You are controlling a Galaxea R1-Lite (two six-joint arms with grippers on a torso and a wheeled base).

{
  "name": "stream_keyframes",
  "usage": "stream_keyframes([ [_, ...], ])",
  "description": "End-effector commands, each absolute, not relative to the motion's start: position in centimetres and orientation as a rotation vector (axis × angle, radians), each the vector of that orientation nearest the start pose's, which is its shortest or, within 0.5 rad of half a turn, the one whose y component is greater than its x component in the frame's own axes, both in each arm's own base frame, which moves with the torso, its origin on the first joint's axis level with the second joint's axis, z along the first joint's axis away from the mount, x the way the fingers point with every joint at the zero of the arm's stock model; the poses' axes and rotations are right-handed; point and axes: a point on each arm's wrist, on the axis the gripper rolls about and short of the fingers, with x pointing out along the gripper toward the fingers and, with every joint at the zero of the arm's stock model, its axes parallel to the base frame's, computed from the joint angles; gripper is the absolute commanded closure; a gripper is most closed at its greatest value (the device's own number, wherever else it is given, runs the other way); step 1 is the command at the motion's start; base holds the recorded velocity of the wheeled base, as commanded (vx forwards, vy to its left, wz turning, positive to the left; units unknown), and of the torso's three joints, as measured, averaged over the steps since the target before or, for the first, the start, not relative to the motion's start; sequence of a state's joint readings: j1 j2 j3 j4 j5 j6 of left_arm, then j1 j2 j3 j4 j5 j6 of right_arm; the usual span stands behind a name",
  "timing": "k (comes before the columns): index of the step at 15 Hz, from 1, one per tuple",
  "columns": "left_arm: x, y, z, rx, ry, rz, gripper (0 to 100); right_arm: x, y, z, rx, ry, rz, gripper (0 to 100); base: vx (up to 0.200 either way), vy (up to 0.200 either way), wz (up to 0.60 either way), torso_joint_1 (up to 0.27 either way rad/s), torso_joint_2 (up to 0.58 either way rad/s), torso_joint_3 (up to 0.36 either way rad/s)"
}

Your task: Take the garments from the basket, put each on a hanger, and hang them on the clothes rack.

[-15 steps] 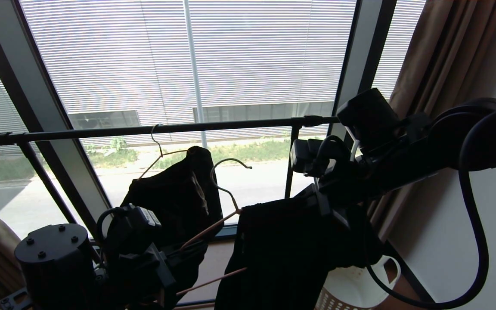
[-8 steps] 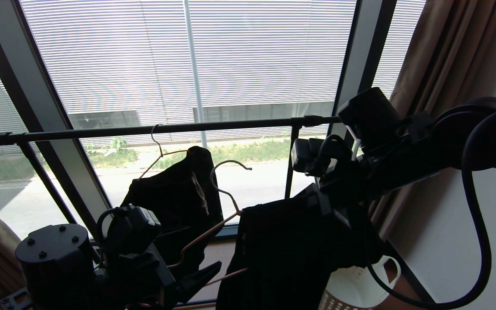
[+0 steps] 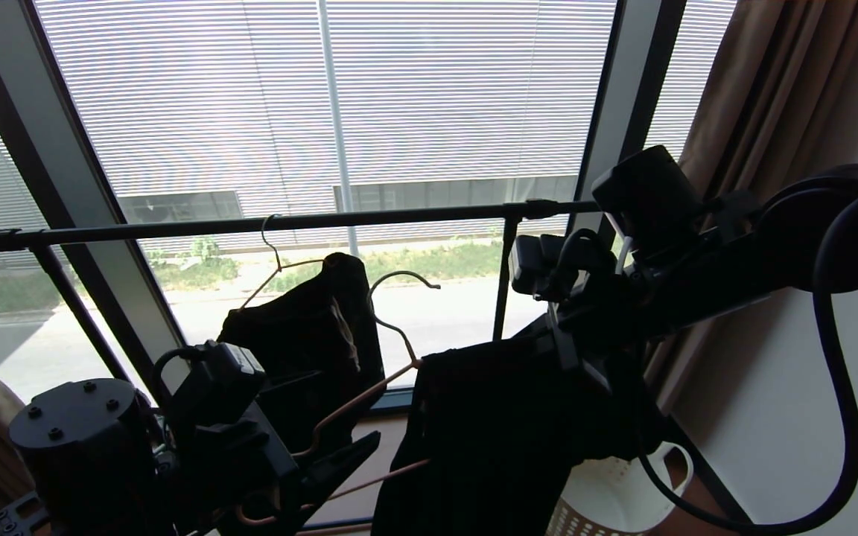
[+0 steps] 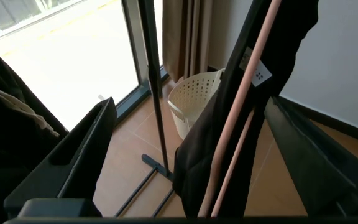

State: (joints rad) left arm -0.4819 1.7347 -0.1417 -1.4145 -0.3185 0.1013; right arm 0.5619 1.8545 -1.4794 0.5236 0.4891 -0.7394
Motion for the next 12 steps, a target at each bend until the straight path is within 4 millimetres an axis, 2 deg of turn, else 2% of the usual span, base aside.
stream_keyframes([
  [1, 19.4, -10.5, 10.3, 0.108, 0.133, -0.792, 0, 28.0, 18.4, 21.7, -0.649, 0.535, 1.267, 100, 0.000, 0.000, 0.00, 0.000, 0.00, 0.000],
  [9, 17.9, -9.8, 12.6, 0.039, 0.046, -0.825, 0, 28.2, 17.5, 22.1, -0.621, 0.545, 1.231, 100, 0.000, 0.000, 0.00, 0.000, 0.00, 0.000],
  [10, 17.8, -8.0, 13.3, -0.025, 0.035, -0.747, 0, 28.2, 16.8, 22.7, -0.617, 0.543, 1.183, 100, 0.000, 0.000, 0.00, 0.000, 0.00, 0.000],
  [12, 17.3, -7.2, 12.8, -0.041, 0.067, -0.713, 0, 28.2, 16.0, 22.8, -0.630, 0.558, 1.132, 100, 0.000, 0.000, 0.00, 0.000, 0.00, 0.000],
])
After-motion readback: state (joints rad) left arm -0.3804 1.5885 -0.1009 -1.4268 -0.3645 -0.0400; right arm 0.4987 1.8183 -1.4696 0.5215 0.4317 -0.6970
